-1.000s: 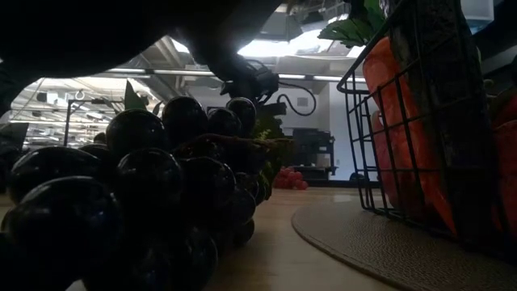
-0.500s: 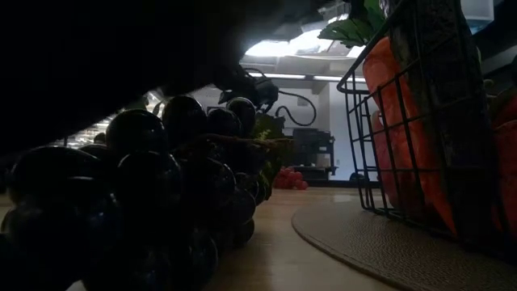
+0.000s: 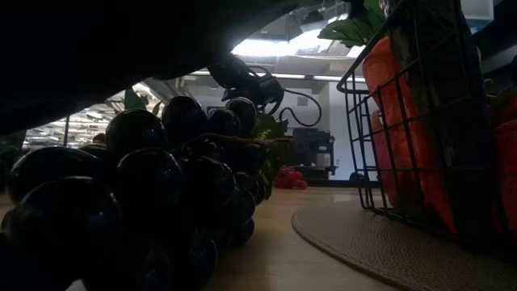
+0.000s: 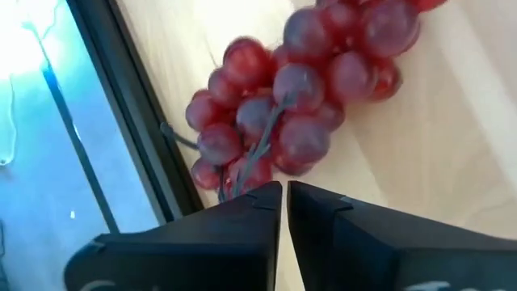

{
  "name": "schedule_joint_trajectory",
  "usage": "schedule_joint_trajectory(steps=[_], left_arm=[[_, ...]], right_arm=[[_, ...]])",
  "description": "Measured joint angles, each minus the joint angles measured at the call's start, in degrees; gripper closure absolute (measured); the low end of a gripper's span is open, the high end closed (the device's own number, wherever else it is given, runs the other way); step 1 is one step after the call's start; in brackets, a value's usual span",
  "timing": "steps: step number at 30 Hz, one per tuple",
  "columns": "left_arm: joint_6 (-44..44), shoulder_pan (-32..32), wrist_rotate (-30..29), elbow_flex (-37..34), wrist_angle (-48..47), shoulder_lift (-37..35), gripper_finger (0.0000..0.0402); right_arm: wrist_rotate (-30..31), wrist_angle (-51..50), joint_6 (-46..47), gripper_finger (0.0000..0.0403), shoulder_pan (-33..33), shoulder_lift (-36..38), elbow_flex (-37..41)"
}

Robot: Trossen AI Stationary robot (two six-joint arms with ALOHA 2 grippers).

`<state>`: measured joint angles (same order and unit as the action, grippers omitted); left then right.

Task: Build produce basket
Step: Put the top left red grapes into the black wire basket

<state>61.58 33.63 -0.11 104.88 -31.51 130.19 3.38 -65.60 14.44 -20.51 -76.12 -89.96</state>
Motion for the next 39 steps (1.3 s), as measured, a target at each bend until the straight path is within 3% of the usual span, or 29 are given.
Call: schedule_joint_trajectory(steps=[14,28,39], left_arm=[[1.9,-0.7,-6.0,0.0,0.3,0.0,0.0399],[2.1,0.1,-2.1,0.0,0.3,0.0,0.0341],[0.4,-0.4,-5.9,0.0,0.2,0.0,0.033]], right_arm=[[0.0,0.0,-1.3,0.0299,0.0,0.0,0.0],[0.0,0.0,-2.2,0.0299,0.0,0.0,0.0],[0.0,0.1,-2.2,0.0299,0.0,0.0,0.0]])
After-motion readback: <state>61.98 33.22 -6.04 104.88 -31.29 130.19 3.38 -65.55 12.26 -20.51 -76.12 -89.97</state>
